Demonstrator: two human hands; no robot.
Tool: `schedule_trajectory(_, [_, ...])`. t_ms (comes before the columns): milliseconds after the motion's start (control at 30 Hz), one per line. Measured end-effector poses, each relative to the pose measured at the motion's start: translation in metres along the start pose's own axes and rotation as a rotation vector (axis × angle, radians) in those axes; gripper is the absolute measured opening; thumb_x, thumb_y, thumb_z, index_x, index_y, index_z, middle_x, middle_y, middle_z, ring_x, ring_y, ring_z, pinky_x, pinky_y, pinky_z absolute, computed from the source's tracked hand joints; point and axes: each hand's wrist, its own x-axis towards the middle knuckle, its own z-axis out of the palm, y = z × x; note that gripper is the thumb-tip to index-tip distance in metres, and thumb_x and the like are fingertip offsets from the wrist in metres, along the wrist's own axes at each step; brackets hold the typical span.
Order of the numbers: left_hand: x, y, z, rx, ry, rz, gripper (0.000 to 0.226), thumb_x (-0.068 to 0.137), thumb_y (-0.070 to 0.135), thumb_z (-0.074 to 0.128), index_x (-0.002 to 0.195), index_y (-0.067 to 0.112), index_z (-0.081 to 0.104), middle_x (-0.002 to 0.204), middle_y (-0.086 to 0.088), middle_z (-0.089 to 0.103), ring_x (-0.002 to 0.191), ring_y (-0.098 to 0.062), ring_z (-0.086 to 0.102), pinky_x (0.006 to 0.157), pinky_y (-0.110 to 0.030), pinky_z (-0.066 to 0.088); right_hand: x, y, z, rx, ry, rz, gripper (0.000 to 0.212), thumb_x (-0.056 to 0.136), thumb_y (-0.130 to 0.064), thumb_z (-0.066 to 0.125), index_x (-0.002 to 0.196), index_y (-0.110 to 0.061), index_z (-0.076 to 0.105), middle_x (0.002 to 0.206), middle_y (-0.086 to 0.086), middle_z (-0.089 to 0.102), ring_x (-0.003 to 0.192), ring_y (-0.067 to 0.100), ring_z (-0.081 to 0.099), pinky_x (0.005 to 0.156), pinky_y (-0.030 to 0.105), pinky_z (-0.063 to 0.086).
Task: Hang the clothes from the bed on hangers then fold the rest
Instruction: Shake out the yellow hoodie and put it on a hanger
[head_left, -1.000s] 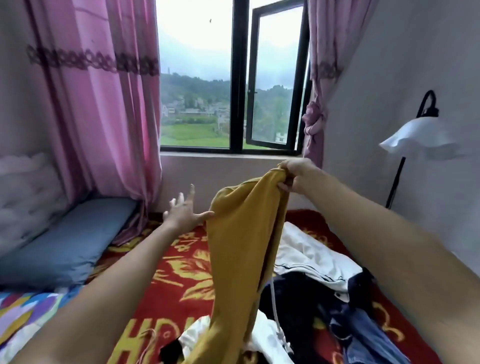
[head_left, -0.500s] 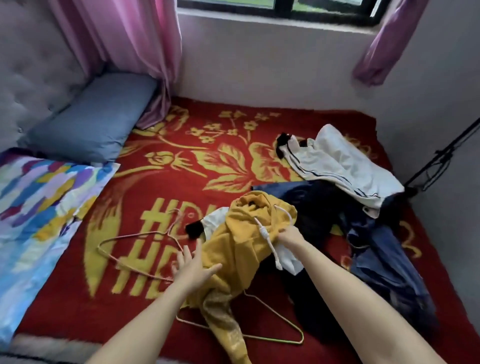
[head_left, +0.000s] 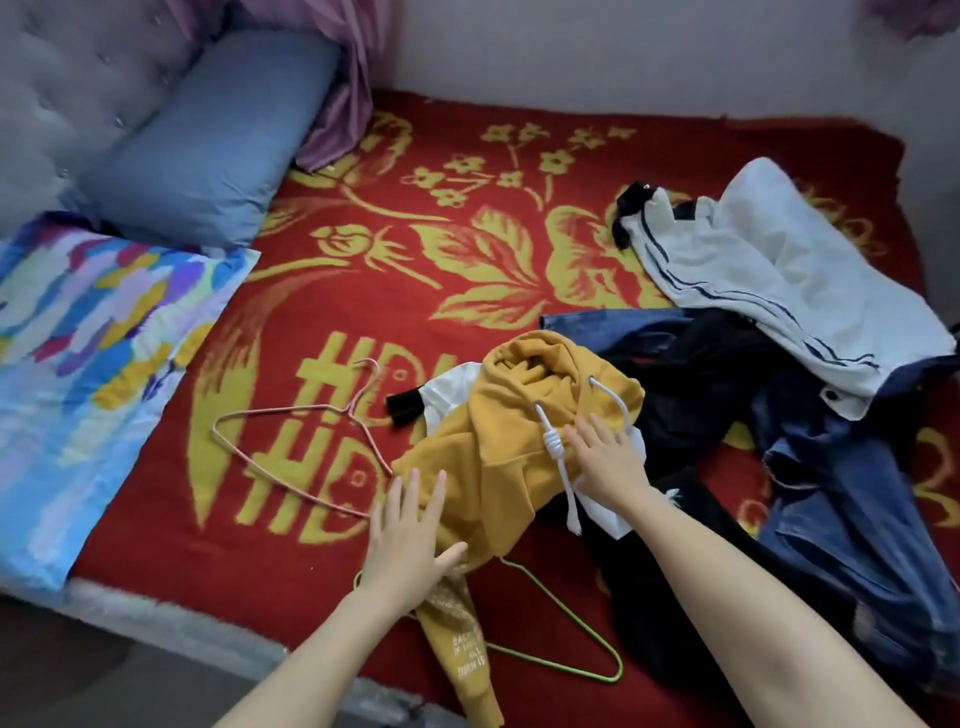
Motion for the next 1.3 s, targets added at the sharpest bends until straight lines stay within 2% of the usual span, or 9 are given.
schedule_trajectory(133, [-0.009, -0.003, 0.004, -0.05, -0.012, -0.056, 0.084, 0.091, 0.063, 0.033, 0.146, 0.029, -0.021, 0.157, -0.007, -0.017, 0.145, -0.025, -0.014, 0.116, -0.043, 0.003, 0.02, 0.01, -0.002, -0.104, 0.023, -0.065, 0.056, 0.091, -0.008, 0.049, 0.143, -0.016, 0.029, 0.145, 0.004, 0.036, 0.137, 0.026, 0.027, 0.105, 0.046, 0.027])
schedule_trajectory(300, [-0.025, -0.005, 0.013, -0.072, -0.042, -0.098, 0.084, 0.092, 0.061, 0.035, 0.146, 0.028, -0.021, 0.157, -0.007, -0.016, 0.145, -0.025, -0.014, 0.117, -0.042, 0.004, 0.01, -0.003, -0.018, -0.093, 0.483, -0.21, 0.036, 0.031, -0.004, 0.091, 0.05, -0.012, 0.062, 0.054, 0.003, 0.056, 0.055, 0.025, 0.059, 0.05, 0.033, 0.05])
schedule_trajectory(533, [-0.014, 0.011, -0.023, -0.011, 0.075, 0.069, 0.095, 0.087, 0.065, 0.043, 0.14, 0.031, -0.029, 0.154, -0.006, -0.026, 0.143, -0.026, -0.02, 0.116, -0.044, -0.001, -0.049, -0.024, -0.049, 0.161, 0.809, -0.443, 0.013, 0.073, 0.006, 0.057, 0.068, -0.002, 0.066, 0.073, 0.01, 0.068, 0.082, 0.028, 0.07, 0.075, 0.038, 0.056])
schedule_trajectory(700, [0.002, 0.026, -0.093, 0.015, 0.168, 0.558, 0.117, 0.07, 0.062, 0.067, 0.132, 0.041, -0.03, 0.143, 0.013, -0.037, 0.136, -0.011, -0.03, 0.114, -0.037, -0.008, -0.113, -0.05, -0.09, 0.031, 0.783, -0.684, 0.021, 0.078, -0.006, 0.046, 0.074, -0.01, 0.066, 0.071, 0.0, 0.064, 0.065, 0.019, 0.063, 0.073, 0.028, 0.051])
schedule_trajectory(800, [-0.006, 0.04, -0.121, 0.047, -0.005, 0.71, 0.112, 0.063, 0.064, 0.071, 0.145, 0.046, -0.004, 0.157, 0.011, 0.01, 0.144, -0.013, 0.003, 0.115, -0.035, 0.003, -0.15, -0.063, -0.113, -0.045, 0.762, -0.735, 0.026, 0.074, -0.012, 0.042, 0.076, -0.015, 0.067, 0.068, -0.005, 0.061, 0.063, 0.017, 0.06, 0.072, 0.028, 0.039])
schedule_trajectory(900, [-0.022, 0.035, -0.129, 0.094, -0.064, 0.703, 0.046, 0.071, 0.062, 0.067, 0.103, 0.034, 0.05, 0.099, 0.005, 0.062, 0.097, -0.016, 0.049, 0.104, -0.037, 0.031, -0.171, -0.059, -0.126, -0.043, 0.694, -0.7, 0.031, 0.069, -0.015, 0.037, 0.077, -0.017, 0.068, 0.064, -0.007, 0.058, 0.058, 0.014, 0.058, 0.067, 0.024, 0.035])
schedule_trajectory(1067, [-0.055, -0.012, -0.128, 0.301, 0.225, 0.668, 0.031, 0.083, 0.051, 0.059, 0.085, 0.02, 0.056, 0.085, 0.006, 0.065, 0.087, -0.017, 0.058, 0.105, -0.031, 0.028, -0.177, -0.054, -0.112, 0.01, 0.177, -0.448, 0.029, 0.086, -0.032, 0.055, 0.11, -0.016, 0.053, 0.089, -0.004, 0.059, 0.089, 0.021, 0.056, 0.078, 0.027, 0.022])
schedule_trajectory(1200, [-0.088, -0.076, -0.159, 0.287, 0.512, 0.555, 0.028, 0.049, 0.026, 0.085, 0.06, 0.017, 0.061, 0.052, 0.005, 0.06, 0.049, -0.015, 0.061, 0.062, -0.028, 0.055, -0.179, -0.053, -0.103, 0.198, 0.293, -0.347, 0.013, 0.088, -0.016, 0.056, 0.09, -0.015, 0.068, 0.085, 0.007, 0.069, 0.087, 0.027, 0.061, 0.08, 0.023, 0.03])
schedule_trajectory(1300, [-0.113, -0.113, -0.195, 0.137, 0.758, 0.461, 0.019, 0.067, 0.025, 0.052, 0.056, 0.011, 0.059, 0.046, -0.002, 0.054, 0.042, -0.02, 0.057, 0.051, -0.031, 0.053, -0.167, -0.078, -0.131, 0.246, 0.312, -0.327, 0.035, 0.09, -0.035, 0.059, 0.123, -0.025, 0.058, 0.105, -0.002, 0.064, 0.105, 0.02, 0.053, 0.083, 0.022, 0.03])
